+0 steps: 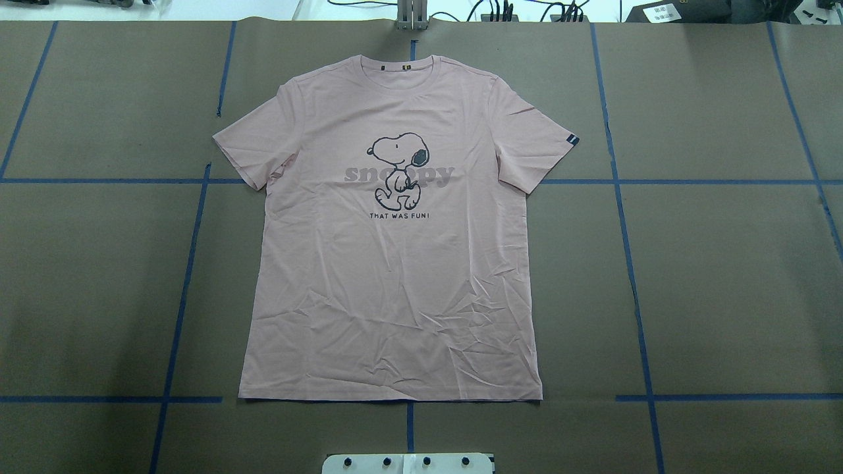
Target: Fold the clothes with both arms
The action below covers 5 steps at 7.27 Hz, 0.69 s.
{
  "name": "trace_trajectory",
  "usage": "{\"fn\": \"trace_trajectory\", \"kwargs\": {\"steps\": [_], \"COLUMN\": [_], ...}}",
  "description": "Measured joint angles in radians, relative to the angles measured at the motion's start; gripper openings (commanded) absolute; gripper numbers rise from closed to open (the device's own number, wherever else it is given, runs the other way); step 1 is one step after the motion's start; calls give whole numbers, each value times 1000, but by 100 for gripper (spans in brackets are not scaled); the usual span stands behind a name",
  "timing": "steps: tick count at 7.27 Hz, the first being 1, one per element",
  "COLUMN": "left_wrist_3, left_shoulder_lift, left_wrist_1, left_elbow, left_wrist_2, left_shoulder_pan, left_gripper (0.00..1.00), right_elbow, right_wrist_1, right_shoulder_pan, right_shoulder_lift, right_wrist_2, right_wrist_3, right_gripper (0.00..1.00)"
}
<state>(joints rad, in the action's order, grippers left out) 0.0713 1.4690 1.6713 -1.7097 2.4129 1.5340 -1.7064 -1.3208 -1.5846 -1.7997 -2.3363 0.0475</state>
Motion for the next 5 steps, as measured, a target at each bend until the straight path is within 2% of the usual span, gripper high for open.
{"fn": "trace_trajectory", "kwargs": {"steps": [3, 5], "left_wrist_3": [3, 1], "left_shoulder_lift": [5, 7], "left_wrist_1": [6, 11], "left_elbow": [-23, -39], "left_wrist_2": [1, -3], "left_shoulder_pan": [0, -1], "left_gripper": [100, 100], "right_elbow": [-2, -2], "right_wrist_1": [1, 0], "right_shoulder_pan": [2, 10], "right_shoulder_lift": [11, 69], "right_wrist_2": [-2, -7], "right_wrist_3": [-4, -11], "right_gripper": [100, 100]}}
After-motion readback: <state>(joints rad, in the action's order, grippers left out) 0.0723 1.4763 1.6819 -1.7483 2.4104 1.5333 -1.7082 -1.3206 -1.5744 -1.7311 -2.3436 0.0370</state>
